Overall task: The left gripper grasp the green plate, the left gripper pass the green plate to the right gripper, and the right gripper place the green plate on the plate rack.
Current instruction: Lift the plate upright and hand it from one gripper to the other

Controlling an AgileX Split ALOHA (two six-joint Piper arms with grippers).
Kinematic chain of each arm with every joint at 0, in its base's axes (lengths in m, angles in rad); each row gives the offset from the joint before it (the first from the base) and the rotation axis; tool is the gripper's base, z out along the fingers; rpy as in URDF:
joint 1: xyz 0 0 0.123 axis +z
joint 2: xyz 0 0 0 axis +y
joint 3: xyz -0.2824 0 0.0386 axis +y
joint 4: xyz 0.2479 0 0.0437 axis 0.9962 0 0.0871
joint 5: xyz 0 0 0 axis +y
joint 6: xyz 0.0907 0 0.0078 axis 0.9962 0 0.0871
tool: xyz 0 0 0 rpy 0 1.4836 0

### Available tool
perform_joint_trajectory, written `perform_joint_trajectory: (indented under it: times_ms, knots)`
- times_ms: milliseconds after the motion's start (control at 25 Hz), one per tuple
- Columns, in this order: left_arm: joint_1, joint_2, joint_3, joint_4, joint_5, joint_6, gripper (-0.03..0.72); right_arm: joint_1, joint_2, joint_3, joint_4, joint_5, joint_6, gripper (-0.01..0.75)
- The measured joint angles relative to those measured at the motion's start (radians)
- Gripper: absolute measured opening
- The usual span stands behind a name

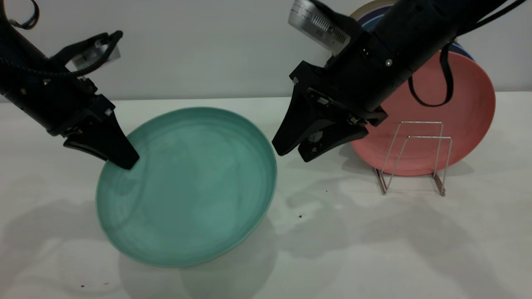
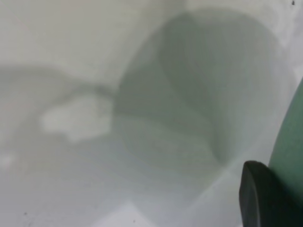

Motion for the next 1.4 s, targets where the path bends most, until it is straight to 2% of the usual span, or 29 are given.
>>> perform_joint_trajectory:
  times_ms: [720, 880, 1040, 1080, 1240, 1320, 1400]
  knots:
    - [0.000, -0.001, 0.000, -0.197, 0.048, 0.161, 0.022, 0.000, 0.003, -0.014, 0.075, 0.052, 0.004, 0.446]
    - [0.000, -0.001, 0.000, -0.216, 0.054, 0.174, 0.022, 0.000, 0.003, -0.014, 0.109, 0.052, 0.004, 0.358]
    - [0.000, -0.001, 0.000, -0.219, 0.079, 0.174, 0.022, -0.001, 0.003, -0.014, 0.137, 0.051, 0.004, 0.162]
    - [0.000, -0.002, 0.000, -0.219, 0.084, 0.173, 0.022, -0.001, 0.003, -0.014, 0.135, 0.043, 0.004, 0.133]
    - [0.000, -0.003, 0.000, -0.226, 0.083, 0.171, 0.044, -0.003, 0.012, -0.014, 0.135, 0.026, 0.004, 0.119]
    - [0.000, -0.003, 0.000, -0.242, 0.086, 0.170, 0.095, -0.003, 0.012, -0.014, 0.144, 0.025, 0.001, 0.111]
    - [0.000, -0.003, 0.000, -0.251, 0.091, 0.170, 0.180, -0.003, 0.012, -0.014, 0.148, 0.023, -0.003, 0.101]
